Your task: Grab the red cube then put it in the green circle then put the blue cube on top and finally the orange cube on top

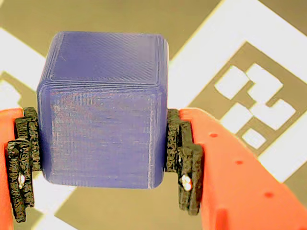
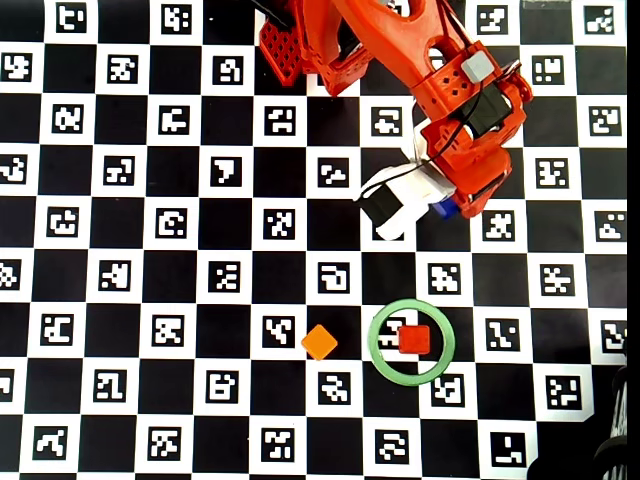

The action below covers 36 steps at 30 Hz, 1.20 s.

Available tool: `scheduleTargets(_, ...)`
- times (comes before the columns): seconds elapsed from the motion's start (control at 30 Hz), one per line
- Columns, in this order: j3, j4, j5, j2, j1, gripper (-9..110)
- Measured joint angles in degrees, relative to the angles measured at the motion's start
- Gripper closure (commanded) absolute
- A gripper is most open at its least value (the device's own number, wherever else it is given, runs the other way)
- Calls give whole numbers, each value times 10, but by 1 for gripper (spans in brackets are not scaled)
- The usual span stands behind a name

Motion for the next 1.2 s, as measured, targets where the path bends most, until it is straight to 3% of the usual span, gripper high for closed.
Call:
scheduleTargets(0.6, -140, 59, 12, -83, 49, 94)
scheduleTargets(1.2, -386, 139, 57, -269, 123, 94)
